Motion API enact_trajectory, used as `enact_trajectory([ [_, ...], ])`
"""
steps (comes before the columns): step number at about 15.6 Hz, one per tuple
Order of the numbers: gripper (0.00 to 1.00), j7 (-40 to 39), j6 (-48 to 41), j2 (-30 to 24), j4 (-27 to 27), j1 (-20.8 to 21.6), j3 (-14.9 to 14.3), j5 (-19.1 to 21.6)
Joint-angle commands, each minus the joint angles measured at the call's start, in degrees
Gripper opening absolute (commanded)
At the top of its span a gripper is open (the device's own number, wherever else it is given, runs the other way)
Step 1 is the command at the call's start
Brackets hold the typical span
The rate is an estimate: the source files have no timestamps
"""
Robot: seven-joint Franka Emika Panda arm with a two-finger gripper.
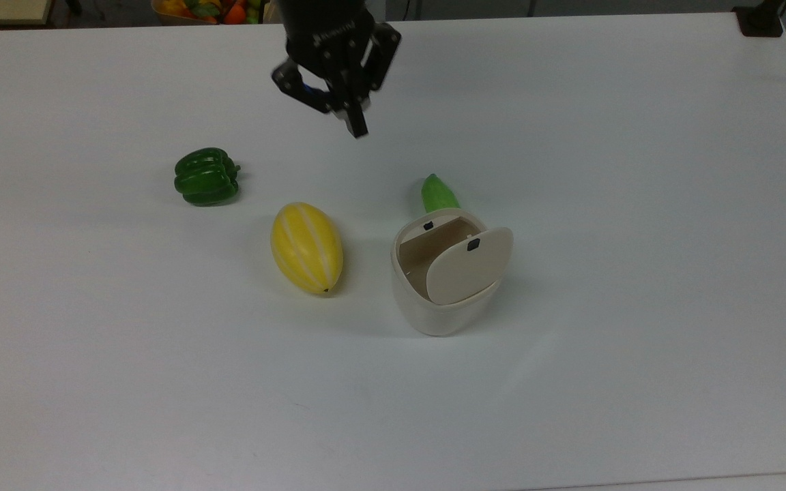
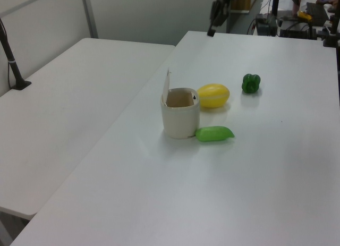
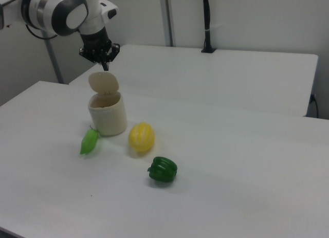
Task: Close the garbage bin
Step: 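Move the gripper down toward the open lid of the cream bin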
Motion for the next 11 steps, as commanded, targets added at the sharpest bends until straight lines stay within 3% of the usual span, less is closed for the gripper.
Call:
enact_trajectory([
  [1, 0.00, 0.93, 3.30, 0.43, 0.02, 2.35, -0.54, 0.73],
  [11, 0.00, 7.50, 19.45, 7.01, 1.95, 6.48, -0.45, 0.37],
])
